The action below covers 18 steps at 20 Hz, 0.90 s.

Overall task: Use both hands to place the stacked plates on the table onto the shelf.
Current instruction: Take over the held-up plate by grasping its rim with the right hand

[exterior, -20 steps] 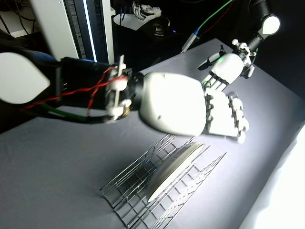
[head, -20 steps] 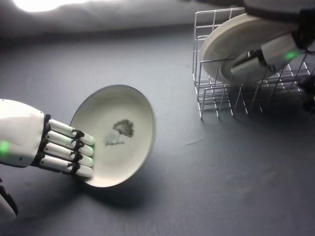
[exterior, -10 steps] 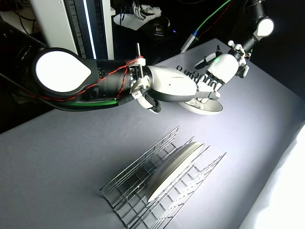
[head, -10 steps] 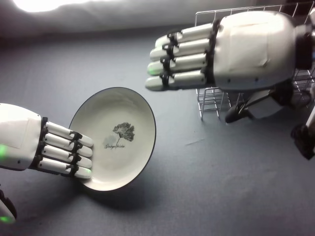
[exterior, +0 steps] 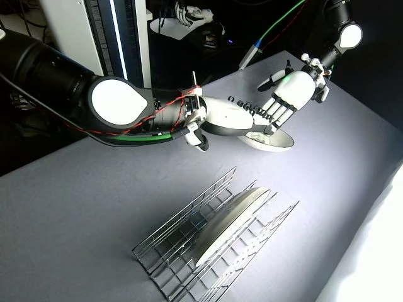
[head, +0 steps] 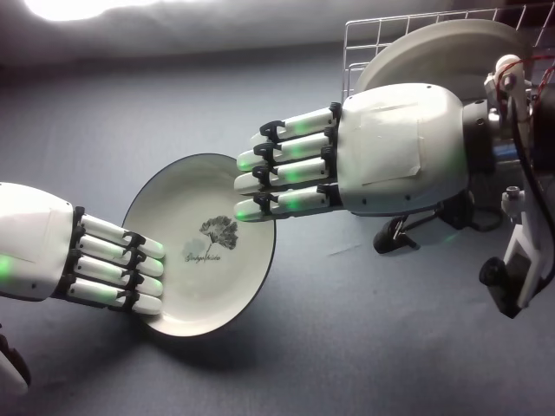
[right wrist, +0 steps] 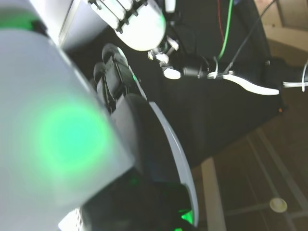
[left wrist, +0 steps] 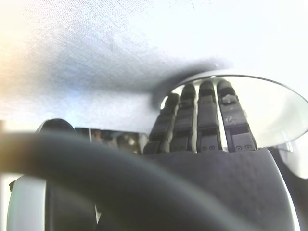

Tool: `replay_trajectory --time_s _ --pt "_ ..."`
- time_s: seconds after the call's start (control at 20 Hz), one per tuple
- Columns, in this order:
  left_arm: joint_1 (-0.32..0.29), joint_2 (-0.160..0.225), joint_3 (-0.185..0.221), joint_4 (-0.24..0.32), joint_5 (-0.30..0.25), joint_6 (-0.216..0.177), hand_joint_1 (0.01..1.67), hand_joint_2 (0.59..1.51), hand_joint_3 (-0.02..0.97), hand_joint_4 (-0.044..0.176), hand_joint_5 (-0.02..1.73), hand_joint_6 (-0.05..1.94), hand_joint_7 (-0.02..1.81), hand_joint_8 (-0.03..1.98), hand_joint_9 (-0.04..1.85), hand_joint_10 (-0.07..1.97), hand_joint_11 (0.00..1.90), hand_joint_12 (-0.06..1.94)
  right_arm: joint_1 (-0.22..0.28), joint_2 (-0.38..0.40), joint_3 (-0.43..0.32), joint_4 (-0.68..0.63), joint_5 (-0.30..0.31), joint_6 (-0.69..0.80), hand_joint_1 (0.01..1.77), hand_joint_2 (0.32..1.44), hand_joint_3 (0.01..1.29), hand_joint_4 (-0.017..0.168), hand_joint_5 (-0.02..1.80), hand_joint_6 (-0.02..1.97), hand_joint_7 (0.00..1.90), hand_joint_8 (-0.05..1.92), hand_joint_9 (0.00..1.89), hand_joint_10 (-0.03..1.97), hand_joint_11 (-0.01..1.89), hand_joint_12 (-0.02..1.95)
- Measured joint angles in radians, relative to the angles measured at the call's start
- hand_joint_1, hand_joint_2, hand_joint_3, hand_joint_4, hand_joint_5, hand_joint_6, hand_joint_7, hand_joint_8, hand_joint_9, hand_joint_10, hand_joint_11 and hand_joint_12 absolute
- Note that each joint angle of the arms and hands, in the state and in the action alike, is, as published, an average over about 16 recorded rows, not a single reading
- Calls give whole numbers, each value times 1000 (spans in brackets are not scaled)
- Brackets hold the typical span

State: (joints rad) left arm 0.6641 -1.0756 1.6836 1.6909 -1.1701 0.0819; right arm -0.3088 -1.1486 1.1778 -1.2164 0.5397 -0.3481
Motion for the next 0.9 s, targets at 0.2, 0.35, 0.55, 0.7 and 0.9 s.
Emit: replay_trajectory --time_s 0.2,0.35,0.55,0.7,0.9 --pt "1 0 0 -2 0 0 14 1086 19 -12 -15 -29 18 6 13 -17 18 -24 -13 -37 15 1 -16 -11 1033 950 14 5 35 12 16 17 23 5 21 206" --pt "1 0 0 -3 0 0 14 1087 19 -12 -15 -29 18 5 13 -18 18 -24 -20 -72 36 2 -25 -19 1037 950 14 5 27 12 14 17 22 5 21 166" --pt "1 -1 1 -4 -1 0 14 1088 19 -12 -15 -29 18 5 13 -18 18 -24 -32 -127 78 3 -36 -29 1031 950 14 5 18 11 11 18 22 6 21 92" --pt "1 -2 2 -5 -2 0 14 1088 19 -12 -15 -30 18 4 13 -19 18 -24 -41 -175 117 4 -42 -37 1025 950 14 5 19 11 11 18 21 6 22 57" --pt "1 -4 3 -6 -4 0 14 1089 20 -12 -16 -30 18 3 13 -19 18 -24 -51 -237 172 5 -44 -46 1011 950 13 5 21 11 12 18 21 7 23 23"
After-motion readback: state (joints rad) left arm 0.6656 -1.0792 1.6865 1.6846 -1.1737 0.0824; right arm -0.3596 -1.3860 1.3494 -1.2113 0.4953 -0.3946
